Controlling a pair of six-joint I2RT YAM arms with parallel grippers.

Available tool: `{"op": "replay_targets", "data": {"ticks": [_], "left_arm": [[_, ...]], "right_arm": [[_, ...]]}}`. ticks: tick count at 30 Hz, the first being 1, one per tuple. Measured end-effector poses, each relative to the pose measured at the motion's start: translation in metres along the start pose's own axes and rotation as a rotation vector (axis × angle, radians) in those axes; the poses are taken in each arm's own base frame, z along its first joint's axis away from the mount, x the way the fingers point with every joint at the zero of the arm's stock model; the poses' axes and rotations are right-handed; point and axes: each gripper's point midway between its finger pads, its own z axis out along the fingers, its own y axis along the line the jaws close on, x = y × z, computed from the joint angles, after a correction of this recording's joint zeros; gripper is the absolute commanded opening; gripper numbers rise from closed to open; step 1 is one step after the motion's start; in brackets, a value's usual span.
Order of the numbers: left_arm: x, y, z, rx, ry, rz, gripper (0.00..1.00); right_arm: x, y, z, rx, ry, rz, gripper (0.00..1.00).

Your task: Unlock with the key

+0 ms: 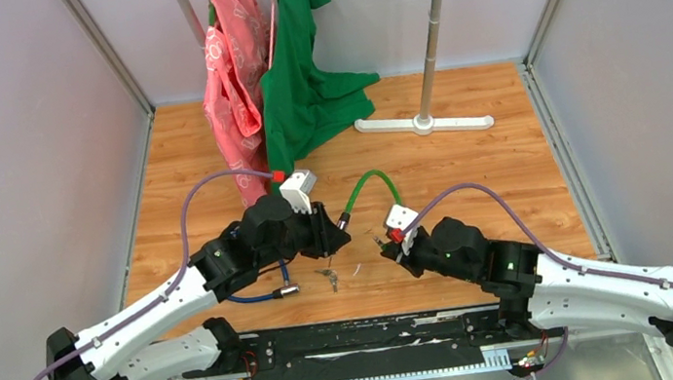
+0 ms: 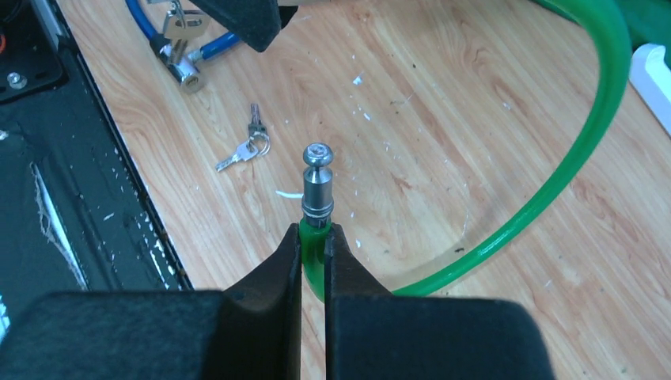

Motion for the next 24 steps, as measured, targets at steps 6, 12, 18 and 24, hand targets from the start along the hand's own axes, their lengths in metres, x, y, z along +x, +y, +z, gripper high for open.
{"op": "replay_targets", "data": {"ticks": [6,12,18,24], "left_arm": [[0.006,0.021,0.012,-0.085,0.002,0.028,0.00],[0.012,0.044,0.039,-0.178,0.052,0.050,0.00],[0.000,0.071,0.060,-0.259,0.061,0.034,0.00],[-0.011,0.096,0.085,-0.294,0.071,-0.006,0.00]], "right_arm": [[0.011,-0.001,-0.010,0.002,0.067,0.012,0.00],[0.020,-0.012,-0.010,0.070,0.103,0.008,0.00],[0.036,-0.029,-0.001,0.182,0.147,0.027,0.00],[0.053,-0.061,0.018,0.264,0.264,0.080,0.00]]}}
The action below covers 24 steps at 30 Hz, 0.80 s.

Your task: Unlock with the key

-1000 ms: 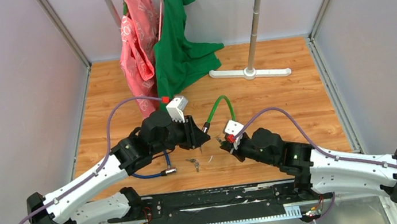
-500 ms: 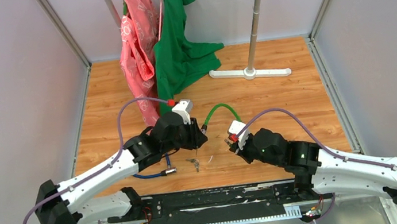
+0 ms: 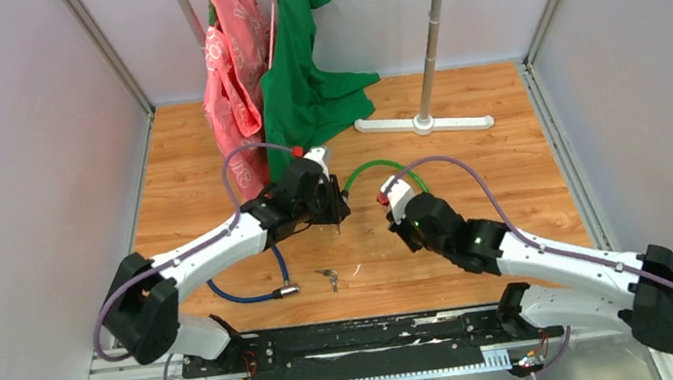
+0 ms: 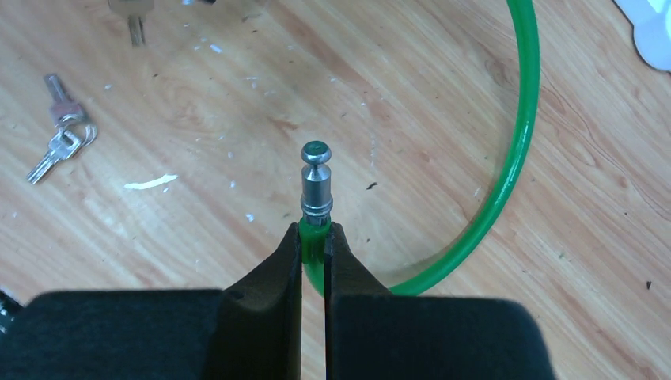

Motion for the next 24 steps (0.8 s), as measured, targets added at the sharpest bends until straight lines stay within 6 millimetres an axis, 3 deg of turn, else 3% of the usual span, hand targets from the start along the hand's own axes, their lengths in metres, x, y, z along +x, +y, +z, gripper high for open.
{"op": "replay_targets", "data": {"ticks": [6,14,17,24], "left_arm": [[-0.010,0.005,0.039,-0.025,0.031,0.003,0.00],[-0.022,0.005,0.076,-0.042,0.043,0.008,0.00],[-0.022,0.009,0.087,-0.058,0.050,0.007,0.00],[-0.021,0.014,0.108,-0.088,0.060,0.003,0.00]], "right_arm": [[-0.004,-0.028,0.026,-0.022,0.060,0.113,0.00],[-0.001,-0.021,0.051,-0.133,0.159,0.148,0.01],[0.000,-0.019,0.057,-0.145,0.185,0.149,0.10],[0.014,-0.021,0.063,-0.127,0.270,0.185,0.44]]}}
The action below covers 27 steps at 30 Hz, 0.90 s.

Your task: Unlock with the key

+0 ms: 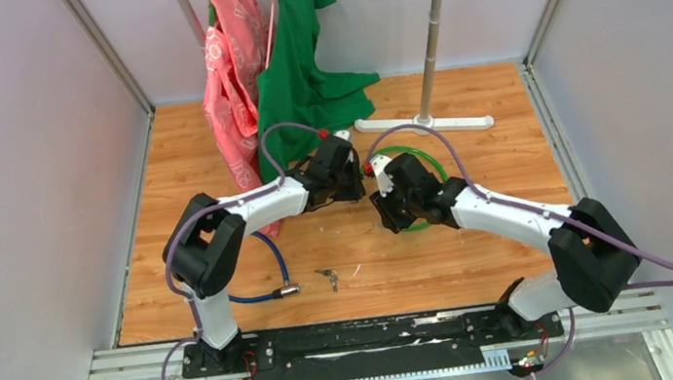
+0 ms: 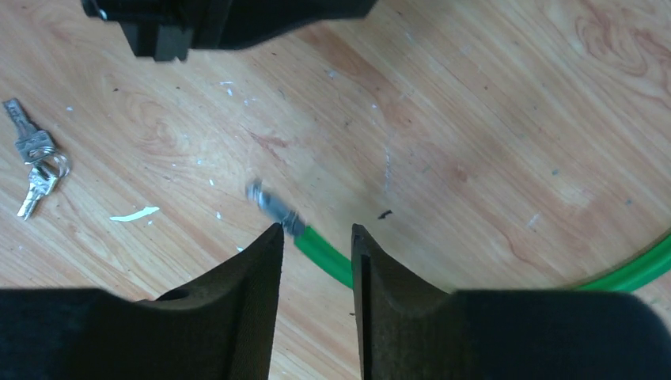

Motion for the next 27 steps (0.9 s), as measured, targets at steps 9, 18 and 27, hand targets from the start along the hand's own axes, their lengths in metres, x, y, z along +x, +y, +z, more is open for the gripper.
{"op": "replay_targets", "data": {"ticks": [9,18,27], "left_arm": [[-0.009,0.003,0.014,-0.017,-0.017,-0.050,0.00],[-0.015,0.004,0.016,-0.032,-0.040,-0.142,0.01],[-0.019,0.019,0.022,-0.061,-0.095,-0.312,0.03]], "right_arm": [[0.000,-0.011,-0.017,0.070,-0.039,0.050,0.57],[0.005,-0.029,-0.032,0.190,-0.091,0.116,0.54],[0.008,-0.043,-0.054,0.278,-0.178,0.172,0.56]]}}
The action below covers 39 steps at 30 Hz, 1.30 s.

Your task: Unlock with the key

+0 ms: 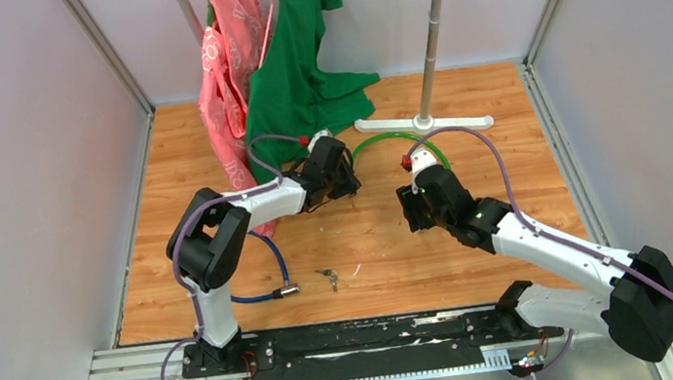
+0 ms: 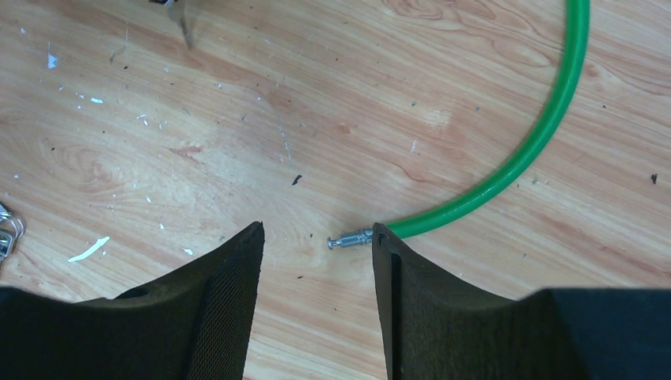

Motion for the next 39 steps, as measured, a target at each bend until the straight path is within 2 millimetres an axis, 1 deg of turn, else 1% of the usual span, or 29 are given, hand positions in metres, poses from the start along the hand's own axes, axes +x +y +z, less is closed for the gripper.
{"op": "replay_targets", "data": {"ticks": [3,4,6,8,11,13,14,17,18,19,23,27,30,31,34,39], "left_arm": [[0.003,0.006,0.000,-0.019,-0.010,-0.042,0.09],[0.003,0.008,0.000,-0.023,-0.012,-0.051,0.13],[0.004,0.010,0.000,-0.026,-0.016,-0.065,0.27],[0.006,0.012,-0.001,-0.024,-0.020,-0.073,0.36],[0.010,0.019,-0.005,-0.036,-0.022,-0.079,0.45],[0.013,0.025,-0.009,-0.048,-0.023,-0.074,0.59],[0.013,0.027,-0.012,-0.051,-0.026,-0.075,0.70],[0.012,0.029,-0.022,-0.051,-0.041,-0.064,0.84],[0.011,0.028,-0.026,-0.050,-0.047,-0.056,0.97],[0.009,0.027,-0.031,-0.050,-0.057,-0.052,1.00],[0.002,0.018,-0.056,-0.049,-0.098,-0.008,1.00],[-0.002,0.005,-0.092,-0.046,-0.134,0.058,1.00],[-0.004,0.004,-0.119,-0.041,-0.154,0.084,1.00],[-0.003,0.008,-0.129,-0.048,-0.159,0.096,1.00],[-0.002,0.030,-0.159,-0.101,-0.175,0.127,1.00],[-0.003,0.066,-0.199,-0.209,-0.199,0.196,1.00]], "right_arm": [[-0.002,-0.002,-0.001,0.013,-0.012,0.009,0.59],[-0.003,-0.003,-0.001,0.018,-0.013,0.012,0.60],[-0.003,-0.004,0.000,0.027,-0.014,0.018,0.61],[-0.002,-0.004,0.000,0.030,-0.013,0.018,0.63],[-0.003,-0.005,-0.001,0.040,-0.018,0.018,0.63],[-0.004,-0.006,-0.002,0.045,-0.024,0.020,0.63],[-0.004,-0.006,-0.003,0.046,-0.028,0.021,0.63],[-0.004,-0.007,-0.004,0.051,-0.034,0.022,0.63],[-0.004,-0.007,-0.004,0.052,-0.035,0.022,0.63],[-0.004,-0.008,-0.004,0.053,-0.035,0.022,0.63],[-0.004,-0.008,-0.004,0.056,-0.035,0.021,0.63],[-0.004,-0.008,-0.005,0.056,-0.036,0.020,0.63],[-0.004,-0.008,-0.005,0.056,-0.039,0.020,0.63],[-0.004,-0.008,-0.005,0.056,-0.039,0.021,0.63],[-0.005,-0.008,-0.006,0.055,-0.042,0.021,0.62],[-0.007,-0.003,-0.009,0.039,-0.054,0.011,0.61]]}}
